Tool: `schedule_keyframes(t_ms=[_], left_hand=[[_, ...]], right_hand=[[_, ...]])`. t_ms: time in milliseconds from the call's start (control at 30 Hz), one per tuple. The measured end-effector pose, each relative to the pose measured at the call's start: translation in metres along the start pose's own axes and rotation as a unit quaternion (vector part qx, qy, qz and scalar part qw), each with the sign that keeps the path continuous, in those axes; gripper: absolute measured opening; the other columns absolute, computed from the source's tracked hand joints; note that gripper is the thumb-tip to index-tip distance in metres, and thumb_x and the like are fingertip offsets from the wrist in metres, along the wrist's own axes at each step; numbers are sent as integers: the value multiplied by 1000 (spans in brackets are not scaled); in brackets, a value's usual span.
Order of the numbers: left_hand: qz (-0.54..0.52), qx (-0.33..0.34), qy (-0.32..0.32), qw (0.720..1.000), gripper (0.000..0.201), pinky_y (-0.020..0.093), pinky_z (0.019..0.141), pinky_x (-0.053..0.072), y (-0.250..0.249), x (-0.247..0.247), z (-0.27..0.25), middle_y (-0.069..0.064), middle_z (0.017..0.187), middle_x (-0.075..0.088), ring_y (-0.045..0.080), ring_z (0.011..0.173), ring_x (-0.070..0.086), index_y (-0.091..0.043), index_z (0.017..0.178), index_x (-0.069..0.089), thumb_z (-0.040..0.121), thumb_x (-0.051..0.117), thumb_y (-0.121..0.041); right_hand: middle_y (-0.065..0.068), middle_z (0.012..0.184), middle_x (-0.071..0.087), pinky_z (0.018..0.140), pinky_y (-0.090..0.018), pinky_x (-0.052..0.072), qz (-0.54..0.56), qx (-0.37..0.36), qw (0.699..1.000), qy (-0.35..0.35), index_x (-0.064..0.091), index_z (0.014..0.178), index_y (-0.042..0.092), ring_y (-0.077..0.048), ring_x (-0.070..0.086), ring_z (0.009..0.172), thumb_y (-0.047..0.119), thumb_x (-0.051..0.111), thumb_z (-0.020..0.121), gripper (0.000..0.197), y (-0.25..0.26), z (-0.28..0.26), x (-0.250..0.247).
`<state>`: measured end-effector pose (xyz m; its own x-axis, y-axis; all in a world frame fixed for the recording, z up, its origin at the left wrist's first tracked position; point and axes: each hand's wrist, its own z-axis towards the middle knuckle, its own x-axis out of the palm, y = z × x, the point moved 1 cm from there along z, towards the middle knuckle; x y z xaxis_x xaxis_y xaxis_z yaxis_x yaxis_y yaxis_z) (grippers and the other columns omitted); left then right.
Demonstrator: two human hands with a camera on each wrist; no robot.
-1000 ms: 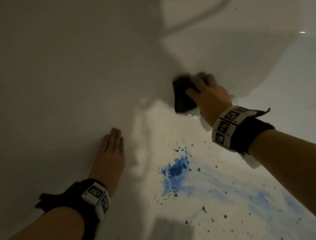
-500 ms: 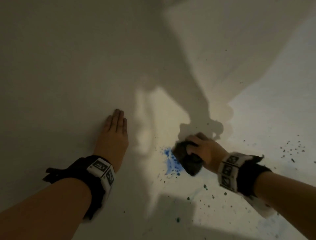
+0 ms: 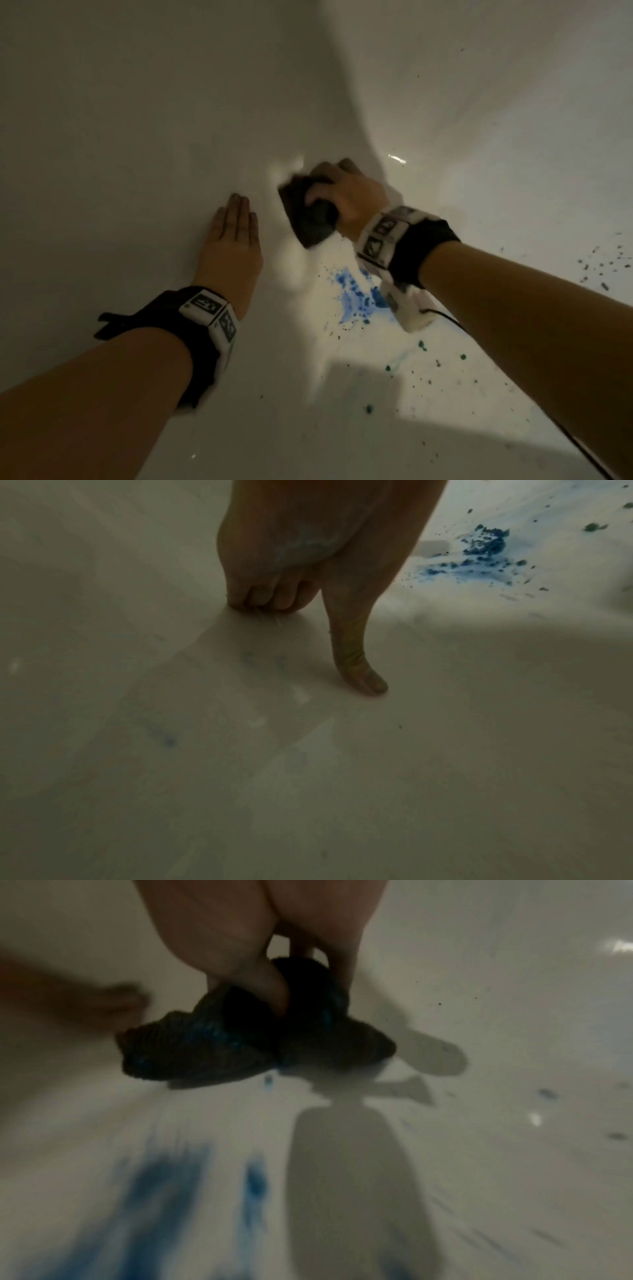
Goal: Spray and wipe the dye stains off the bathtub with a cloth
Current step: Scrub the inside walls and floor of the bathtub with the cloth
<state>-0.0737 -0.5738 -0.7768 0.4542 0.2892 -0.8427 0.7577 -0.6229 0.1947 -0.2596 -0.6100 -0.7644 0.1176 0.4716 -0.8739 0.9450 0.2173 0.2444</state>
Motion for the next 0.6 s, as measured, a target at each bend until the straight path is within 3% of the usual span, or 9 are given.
schedule_keyframes(t_ms=[100, 200, 333, 400, 500, 533, 600], left_hand=[[-7, 8, 25, 1000, 52, 46, 116, -1, 2, -1, 2, 34, 149, -5, 45, 140, -4, 13, 143, 0, 96, 16, -2], [-21, 5, 50, 998, 53, 46, 116, -5, 3, 1, 1, 33, 149, -12, 43, 140, -11, 12, 142, -8, 99, 18, -3], [-5, 6, 55, 998, 57, 47, 117, -2, 1, 0, 1, 33, 149, -11, 44, 140, -10, 12, 142, -8, 99, 23, -7], [-12, -1, 53, 998, 57, 47, 117, -2, -1, 0, 1, 33, 149, -11, 44, 140, -9, 12, 142, -7, 99, 23, -8], [-23, -5, 52, 998, 56, 47, 116, -2, -2, -1, 3, 33, 150, -9, 44, 140, -8, 12, 143, -5, 99, 24, -8], [-21, -6, 54, 998, 56, 47, 116, -1, -1, -1, 3, 33, 150, -9, 44, 140, -7, 11, 143, -5, 99, 23, -9], [-7, -1, 59, 998, 58, 47, 117, 0, -1, 0, 2, 33, 150, -9, 44, 141, -7, 10, 143, -5, 99, 25, -12]], right_hand=[[-1, 109, 64, 77, -44, 52, -70, -109, 991, 27, 68, 75, 21, -35, 59, 99, 19, 70, 57, 18, -11, -53, 25], [-2, 98, 70, 63, -49, 55, -139, -176, 973, 55, 67, 63, 18, -37, 65, 86, 18, 80, 40, 26, -29, -99, 43], [0, 89, 68, 49, -39, 55, -137, -134, 968, 164, 61, 52, 24, -29, 66, 76, 17, 90, 17, 46, -46, -123, 42], [-2, 89, 67, 49, -38, 55, -65, -105, 986, 114, 62, 59, 23, -29, 64, 77, 13, 89, 23, 47, -43, -120, 33], [-11, 105, 65, 63, -40, 57, 11, -111, 994, 12, 69, 81, 15, -39, 60, 93, 11, 66, 64, 18, 0, -82, 5], [-11, 115, 60, 71, -38, 55, 18, -103, 995, 6, 69, 93, 14, -39, 55, 102, 14, 57, 74, 23, 14, -63, -1], [-3, 133, 45, 83, -35, 46, -54, -80, 994, 57, 61, 114, 20, -32, 42, 117, 17, 59, 83, 31, 27, -31, 11]])
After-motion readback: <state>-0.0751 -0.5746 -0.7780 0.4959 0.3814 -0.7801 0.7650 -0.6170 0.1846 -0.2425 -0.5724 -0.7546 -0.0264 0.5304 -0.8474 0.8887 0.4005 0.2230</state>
